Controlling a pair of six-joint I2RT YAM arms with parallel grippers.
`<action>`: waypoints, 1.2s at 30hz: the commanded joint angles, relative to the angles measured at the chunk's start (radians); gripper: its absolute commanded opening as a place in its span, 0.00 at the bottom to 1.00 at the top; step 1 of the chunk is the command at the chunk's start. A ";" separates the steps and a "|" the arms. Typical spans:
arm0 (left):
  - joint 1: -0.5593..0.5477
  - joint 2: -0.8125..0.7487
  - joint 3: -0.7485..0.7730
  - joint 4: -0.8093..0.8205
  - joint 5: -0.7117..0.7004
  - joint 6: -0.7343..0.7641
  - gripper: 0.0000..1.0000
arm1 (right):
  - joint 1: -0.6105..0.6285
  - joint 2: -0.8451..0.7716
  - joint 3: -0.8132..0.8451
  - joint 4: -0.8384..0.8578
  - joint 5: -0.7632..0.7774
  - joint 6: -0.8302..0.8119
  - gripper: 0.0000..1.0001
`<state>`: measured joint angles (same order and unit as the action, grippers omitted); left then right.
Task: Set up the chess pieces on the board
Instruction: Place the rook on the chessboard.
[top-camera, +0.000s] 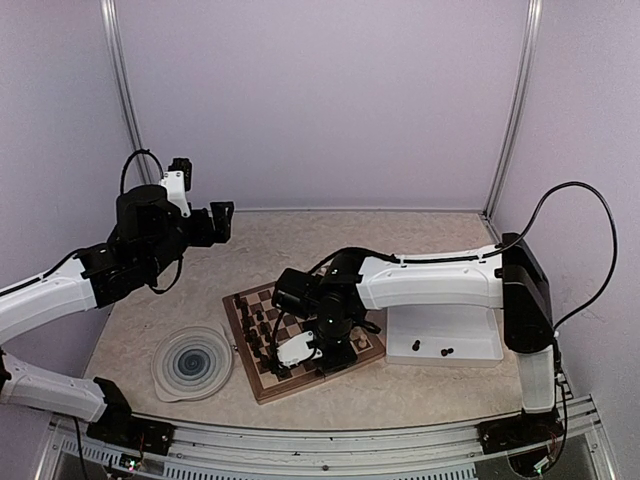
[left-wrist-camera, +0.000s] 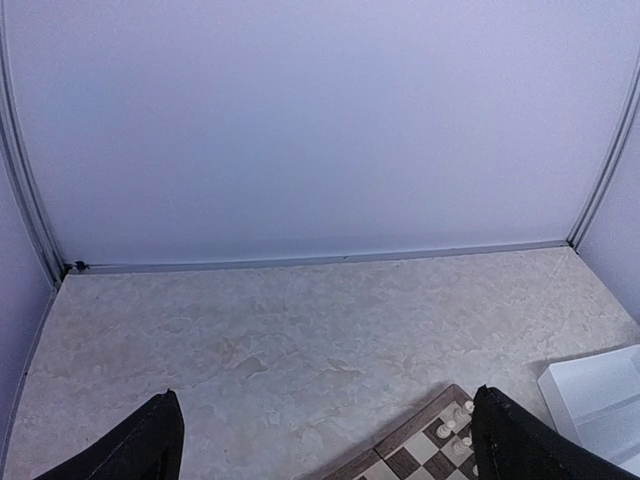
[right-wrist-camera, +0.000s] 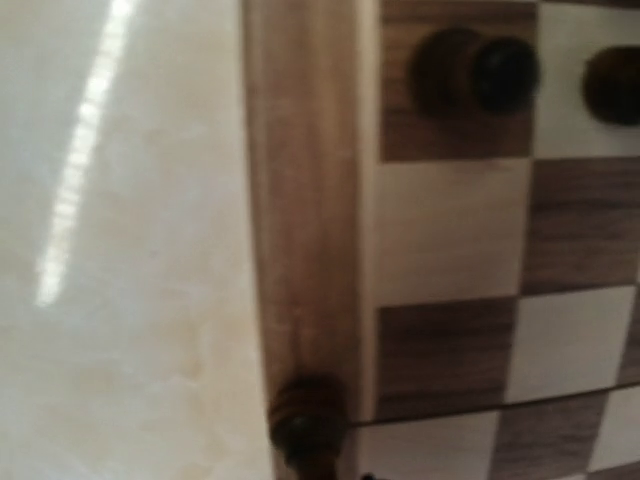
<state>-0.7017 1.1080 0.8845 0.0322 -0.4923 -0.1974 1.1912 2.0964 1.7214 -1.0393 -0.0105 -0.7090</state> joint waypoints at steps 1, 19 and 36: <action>0.005 0.001 0.006 -0.006 0.040 0.002 0.99 | 0.009 0.024 0.041 -0.015 0.030 0.005 0.03; 0.005 0.038 0.025 -0.021 0.092 0.001 0.99 | 0.009 0.081 0.118 0.017 0.044 0.024 0.24; -0.107 0.135 0.175 -0.472 0.311 0.030 0.72 | -0.222 -0.321 -0.079 0.036 -0.118 0.002 0.42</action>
<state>-0.7277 1.1778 1.0054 -0.1967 -0.2695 -0.1925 1.1240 1.9926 1.7210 -1.0180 -0.0463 -0.6937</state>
